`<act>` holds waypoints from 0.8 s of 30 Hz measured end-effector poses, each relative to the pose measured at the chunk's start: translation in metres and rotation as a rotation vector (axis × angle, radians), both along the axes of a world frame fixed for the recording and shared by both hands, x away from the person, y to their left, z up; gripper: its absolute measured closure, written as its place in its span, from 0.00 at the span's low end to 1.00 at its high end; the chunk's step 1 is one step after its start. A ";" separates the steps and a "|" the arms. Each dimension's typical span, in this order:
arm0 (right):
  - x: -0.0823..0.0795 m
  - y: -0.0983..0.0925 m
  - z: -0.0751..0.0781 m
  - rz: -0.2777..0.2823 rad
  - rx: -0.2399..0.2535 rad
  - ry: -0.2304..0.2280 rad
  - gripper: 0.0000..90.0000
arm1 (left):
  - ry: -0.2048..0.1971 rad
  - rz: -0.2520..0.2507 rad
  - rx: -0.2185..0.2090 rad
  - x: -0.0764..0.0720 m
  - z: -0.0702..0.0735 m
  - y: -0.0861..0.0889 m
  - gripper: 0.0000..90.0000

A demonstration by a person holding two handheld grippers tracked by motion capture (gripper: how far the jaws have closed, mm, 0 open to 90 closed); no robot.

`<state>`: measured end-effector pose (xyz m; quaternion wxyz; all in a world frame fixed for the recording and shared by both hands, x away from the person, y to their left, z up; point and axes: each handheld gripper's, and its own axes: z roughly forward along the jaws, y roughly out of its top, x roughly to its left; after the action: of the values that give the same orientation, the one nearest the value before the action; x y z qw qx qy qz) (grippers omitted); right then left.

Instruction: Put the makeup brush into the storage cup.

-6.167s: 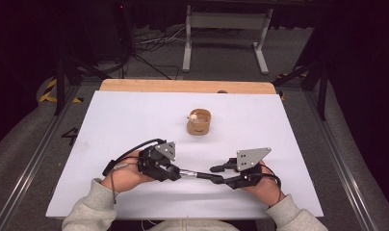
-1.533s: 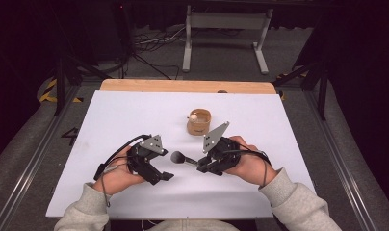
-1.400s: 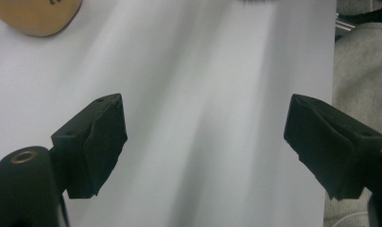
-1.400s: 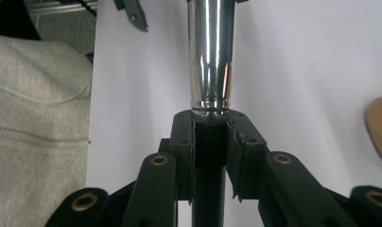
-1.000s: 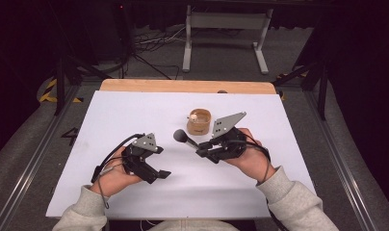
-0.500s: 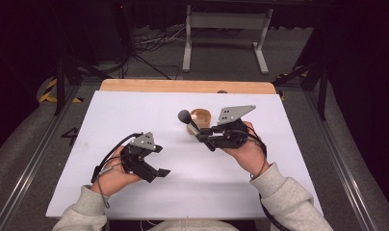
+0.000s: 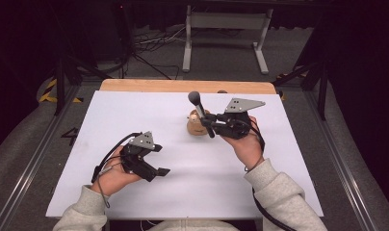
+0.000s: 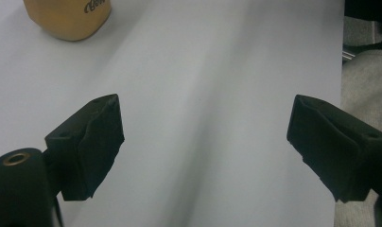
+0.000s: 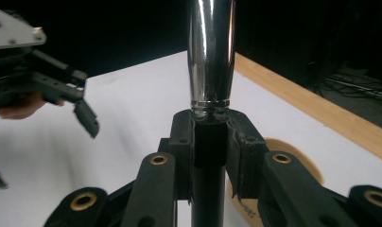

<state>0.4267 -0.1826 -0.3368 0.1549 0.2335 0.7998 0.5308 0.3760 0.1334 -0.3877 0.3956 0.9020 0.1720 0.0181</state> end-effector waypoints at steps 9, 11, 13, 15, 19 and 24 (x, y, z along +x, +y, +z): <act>0.013 -0.003 -0.006 -0.086 0.082 -0.025 0.83 | -0.016 0.030 -0.031 0.001 -0.001 0.004 0.12; 0.016 -0.003 -0.008 -0.105 0.088 -0.039 0.83 | -0.019 0.038 -0.034 0.000 -0.002 0.006 0.12; 0.018 -0.003 -0.010 -0.118 0.101 -0.047 0.83 | -0.018 0.047 -0.044 0.000 -0.004 0.008 0.12; 0.020 -0.002 -0.011 -0.128 0.110 -0.057 0.83 | -0.026 0.060 -0.049 -0.001 -0.005 0.011 0.12; 0.026 -0.002 -0.014 -0.147 0.124 -0.077 0.83 | -0.027 0.083 -0.077 -0.003 -0.008 0.016 0.12; 0.030 0.001 -0.016 -0.153 0.126 -0.111 0.83 | -0.037 0.122 -0.114 -0.007 -0.009 0.024 0.12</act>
<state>0.4568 -0.1812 -0.3528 0.2240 0.2737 0.7350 0.5786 0.3688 0.1575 -0.3970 0.4475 0.8654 0.2201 0.0489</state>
